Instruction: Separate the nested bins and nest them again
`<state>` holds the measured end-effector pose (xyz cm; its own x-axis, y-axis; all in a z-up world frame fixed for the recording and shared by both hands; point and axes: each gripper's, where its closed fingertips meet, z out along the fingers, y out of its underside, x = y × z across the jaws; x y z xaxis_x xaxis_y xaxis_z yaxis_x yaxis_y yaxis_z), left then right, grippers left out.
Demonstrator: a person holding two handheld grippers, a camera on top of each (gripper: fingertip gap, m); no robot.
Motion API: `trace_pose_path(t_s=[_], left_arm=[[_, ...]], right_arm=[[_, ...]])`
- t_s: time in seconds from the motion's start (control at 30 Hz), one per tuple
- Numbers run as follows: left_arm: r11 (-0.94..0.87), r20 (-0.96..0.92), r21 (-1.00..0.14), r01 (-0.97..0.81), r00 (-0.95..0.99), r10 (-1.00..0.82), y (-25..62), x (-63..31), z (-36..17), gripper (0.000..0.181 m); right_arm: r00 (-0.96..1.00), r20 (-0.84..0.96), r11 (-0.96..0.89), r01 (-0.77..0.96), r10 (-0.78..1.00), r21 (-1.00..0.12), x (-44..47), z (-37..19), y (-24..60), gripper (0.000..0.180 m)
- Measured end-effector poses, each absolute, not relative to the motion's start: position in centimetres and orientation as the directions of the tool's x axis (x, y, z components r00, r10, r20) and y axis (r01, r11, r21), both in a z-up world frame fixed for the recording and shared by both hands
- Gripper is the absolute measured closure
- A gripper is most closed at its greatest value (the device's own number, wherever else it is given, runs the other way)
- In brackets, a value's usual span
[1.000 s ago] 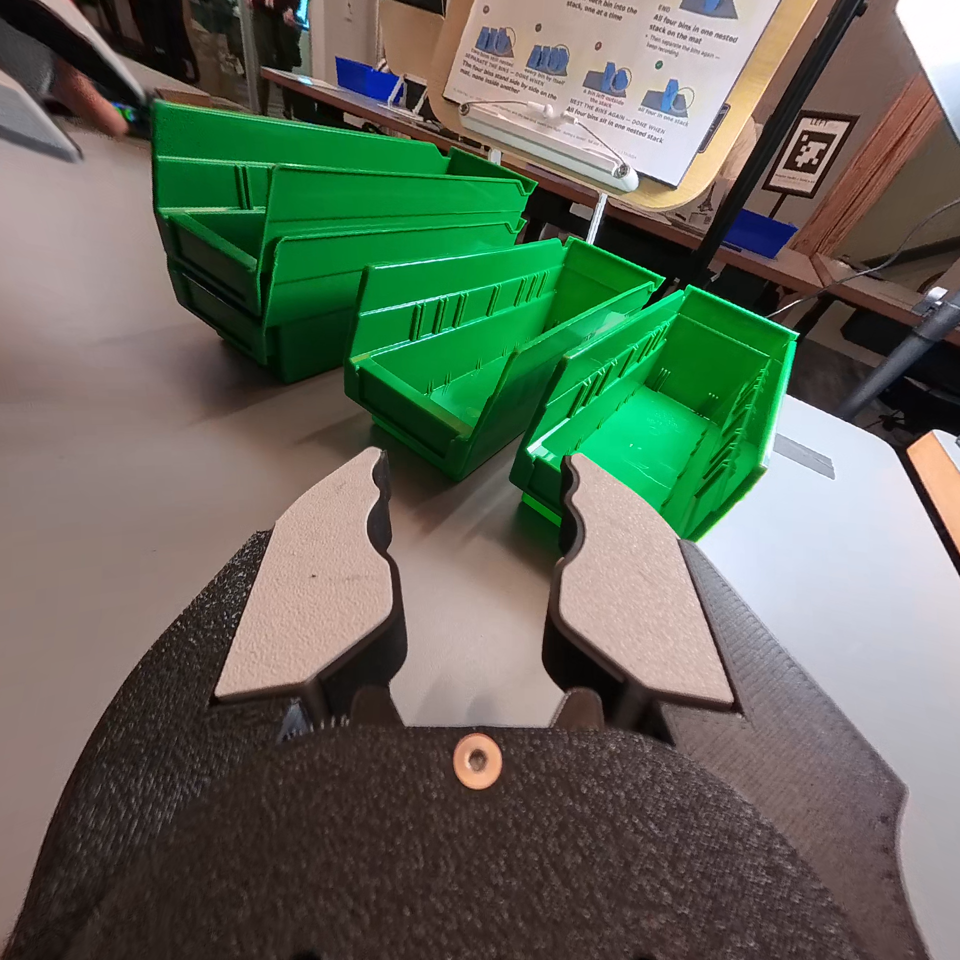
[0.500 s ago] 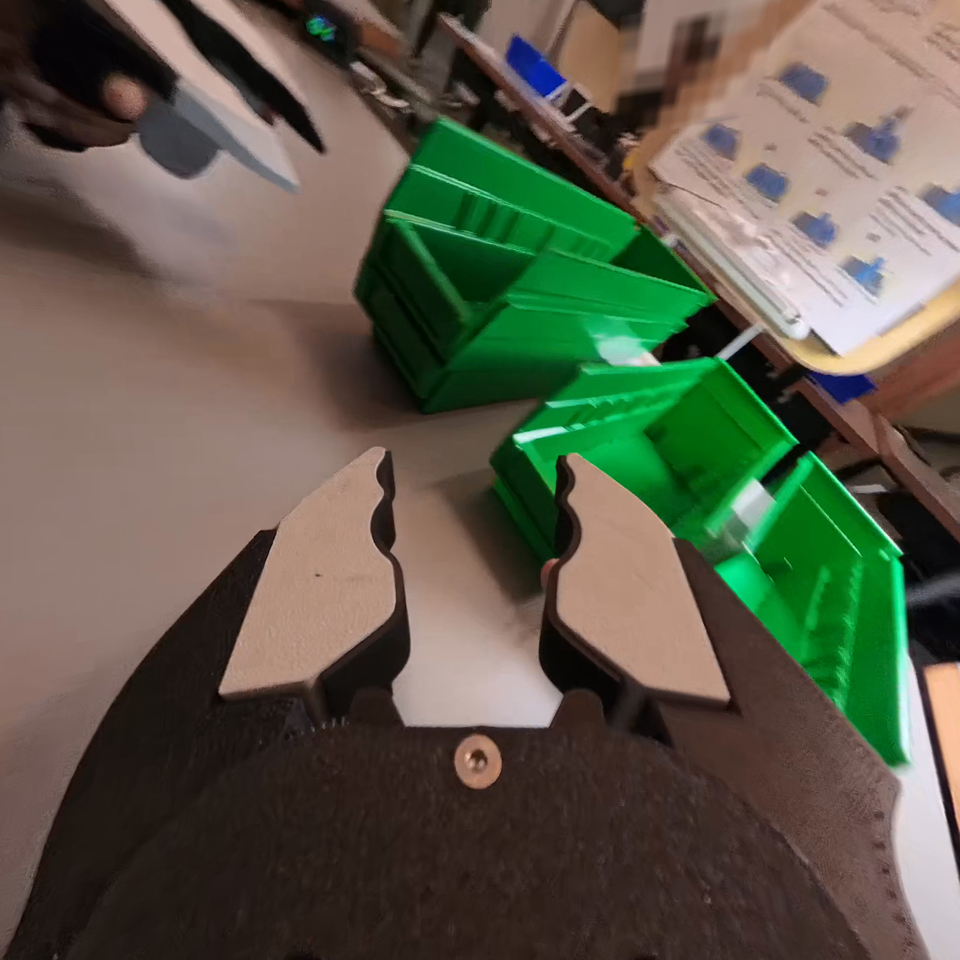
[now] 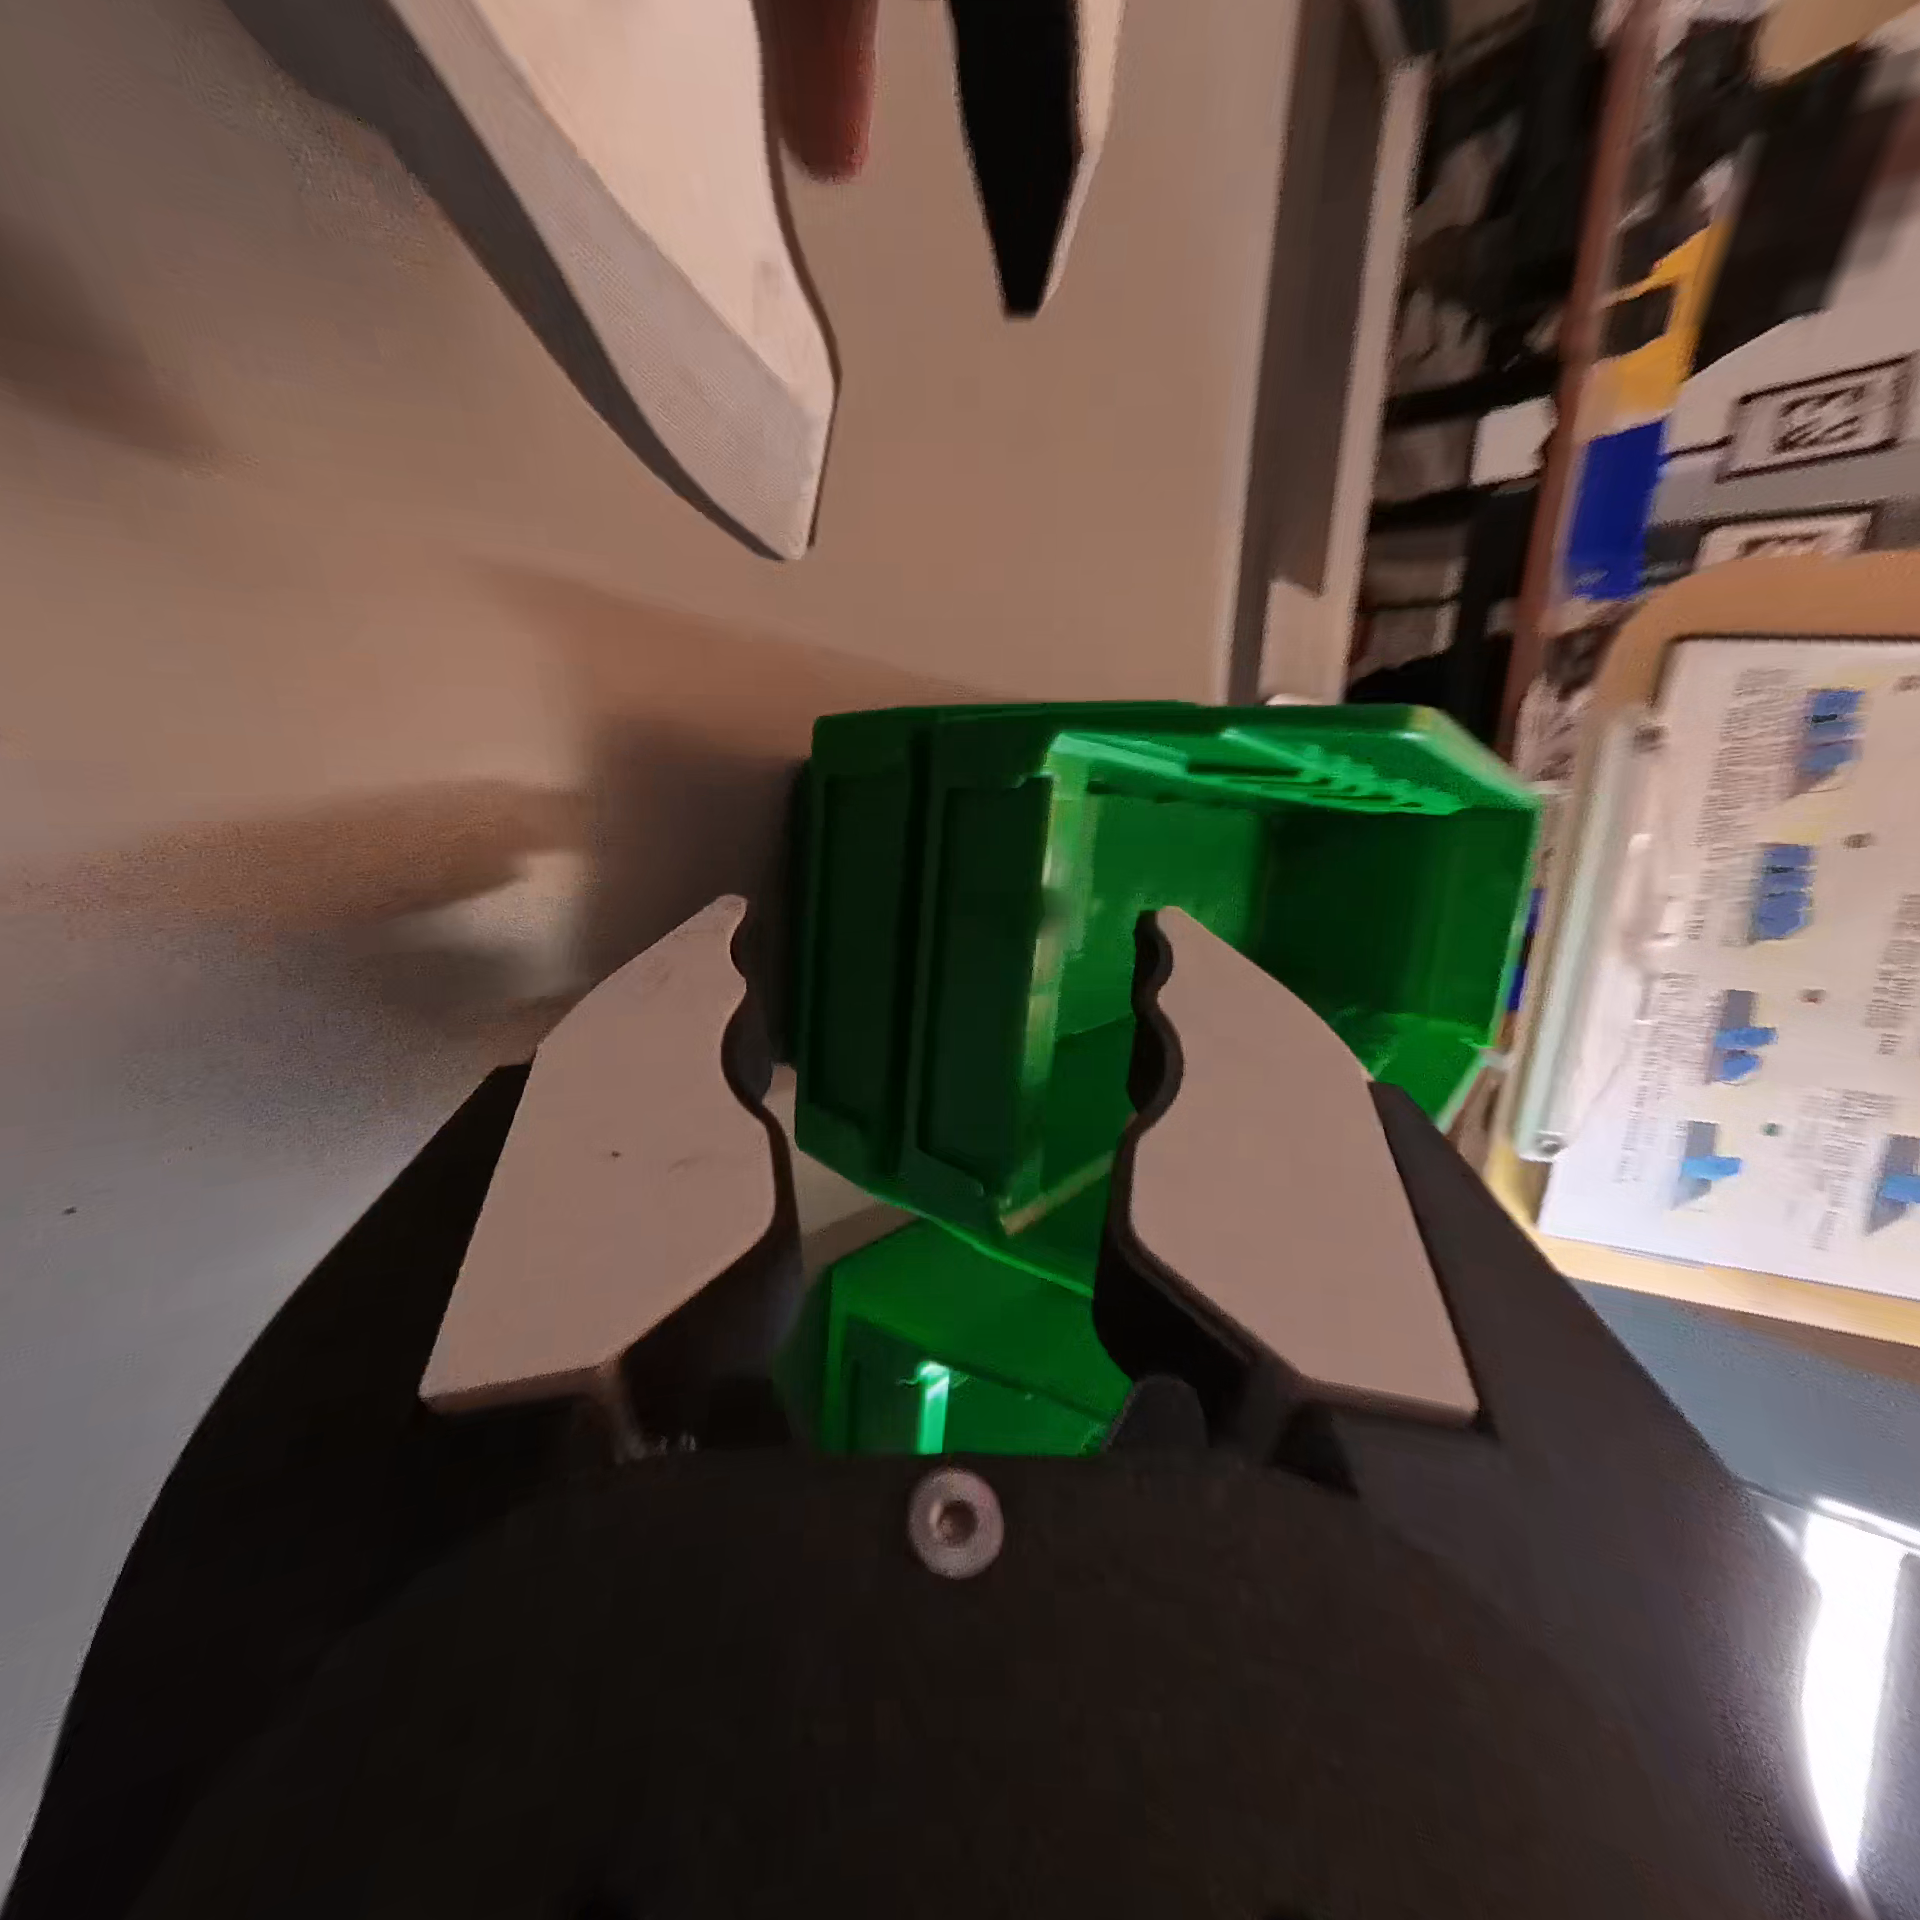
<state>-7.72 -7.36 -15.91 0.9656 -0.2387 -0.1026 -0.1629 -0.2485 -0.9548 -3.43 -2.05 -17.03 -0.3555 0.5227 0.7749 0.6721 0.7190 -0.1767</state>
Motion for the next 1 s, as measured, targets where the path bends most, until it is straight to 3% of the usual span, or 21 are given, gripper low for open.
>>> trace_pose_path(t_s=[0.2,0.53,0.87,1.0], left_arm=[[-0.22,-0.105,-0.963,-0.157,0.967,-0.234,-7.7,-8.0,-15.0,0.131],[-0.202,-0.111,-0.966,-0.158,0.968,-0.226,-7.8,-8.2,-14.4,0.132],[-0.224,-0.116,-0.96,-0.166,0.968,-0.222,-7.7,-8.3,-15.1,0.132],[-0.213,-0.087,-0.967,-0.139,0.968,-0.237,-7.7,-8.0,-14.8,0.131]], right_arm=[[-0.416,0.708,0.623,0.781,0.571,-0.044,-4.1,-20.7,0.6,0.117],[-0.395,0.714,0.632,0.77,0.579,-0.086,-3.6,-20.5,0.6,0.124],[-0.328,0.776,0.666,0.73,0.539,-0.153,-0.1,-11.3,0.1,0.124],[-0.325,0.82,0.659,0.748,0.47,-0.081,3.3,-7.5,3.0,0.124]])
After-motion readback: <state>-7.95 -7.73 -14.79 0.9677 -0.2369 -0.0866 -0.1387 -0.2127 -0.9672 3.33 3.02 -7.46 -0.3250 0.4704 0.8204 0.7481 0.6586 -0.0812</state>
